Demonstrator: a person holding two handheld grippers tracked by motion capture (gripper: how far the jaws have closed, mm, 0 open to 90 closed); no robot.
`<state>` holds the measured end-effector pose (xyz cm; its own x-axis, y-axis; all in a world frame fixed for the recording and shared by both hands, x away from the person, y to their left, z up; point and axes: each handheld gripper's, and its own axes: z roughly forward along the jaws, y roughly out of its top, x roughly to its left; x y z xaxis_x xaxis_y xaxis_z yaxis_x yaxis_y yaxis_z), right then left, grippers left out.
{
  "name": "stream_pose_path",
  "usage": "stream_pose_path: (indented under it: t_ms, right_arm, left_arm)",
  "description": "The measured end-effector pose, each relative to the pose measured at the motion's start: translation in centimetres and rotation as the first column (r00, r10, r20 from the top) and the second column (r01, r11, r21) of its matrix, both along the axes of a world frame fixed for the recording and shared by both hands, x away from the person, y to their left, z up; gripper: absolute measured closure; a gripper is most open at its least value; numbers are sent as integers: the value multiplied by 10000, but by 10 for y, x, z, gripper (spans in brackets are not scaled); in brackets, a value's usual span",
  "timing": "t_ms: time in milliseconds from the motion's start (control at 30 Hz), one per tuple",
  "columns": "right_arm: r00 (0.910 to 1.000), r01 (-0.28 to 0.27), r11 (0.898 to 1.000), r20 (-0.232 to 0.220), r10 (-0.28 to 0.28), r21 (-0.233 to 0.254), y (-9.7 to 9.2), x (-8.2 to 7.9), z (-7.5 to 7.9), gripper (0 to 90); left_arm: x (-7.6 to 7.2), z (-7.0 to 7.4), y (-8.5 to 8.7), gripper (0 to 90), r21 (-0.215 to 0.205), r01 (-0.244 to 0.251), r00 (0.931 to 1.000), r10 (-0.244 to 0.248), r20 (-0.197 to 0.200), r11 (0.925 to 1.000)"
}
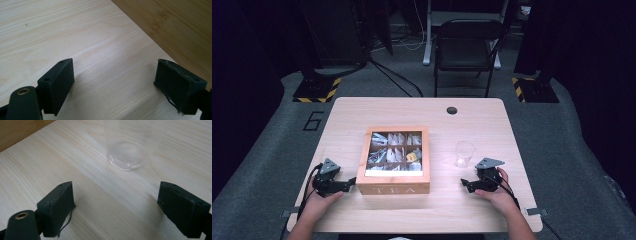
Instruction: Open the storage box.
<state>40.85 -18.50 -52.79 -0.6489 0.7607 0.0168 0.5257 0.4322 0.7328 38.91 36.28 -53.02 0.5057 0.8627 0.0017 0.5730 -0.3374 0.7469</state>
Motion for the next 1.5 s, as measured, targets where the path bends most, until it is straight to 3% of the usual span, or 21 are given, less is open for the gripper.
stream_pose_path:
  t_ms: [667, 867, 1033, 1100, 1167, 1367, 1500]
  right_arm:
    - [9993, 357, 9993, 91, -356, -118, 2, -4, 0, 135]
    - [9996, 212, 9998, 198, -211, -41, 2, -5, 0, 175]
    - [9999, 139, 9999, 35, -139, -85, 3, -6, 1, 182]
    - [9998, 202, 9997, -39, -203, -137, 4, -7, 2, 193]
    - [10000, 99, 9998, 3, -99, -200, 4, -6, 3, 211]
    - [9994, -175, 9992, -313, 164, -353, 8, -8, 9, 347]
    - [9989, -325, 9989, -355, 313, -338, 13, -10, 13, 368]
  left_arm:
    - [-2, 0, -1, 163, -42, -1, 10000, 1, -6, 10000]
    - [-5, 2, 0, 237, -51, -125, 9999, 125, -33, 9999]
    - [-8, 5, -1, 267, 79, 190, 9994, -188, -297, 9998]
    - [-10, 6, -2, 280, -173, 256, 9988, -263, -422, 9995]
    - [-11, 8, -1, 301, -101, 416, 9974, -421, -587, 9991]
    - [-18, 20, 5, 377, -866, 357, 9931, -450, -1079, 9956]
    - [-26, 30, 6, 387, -1054, 346, 9966, -423, -711, 9938]
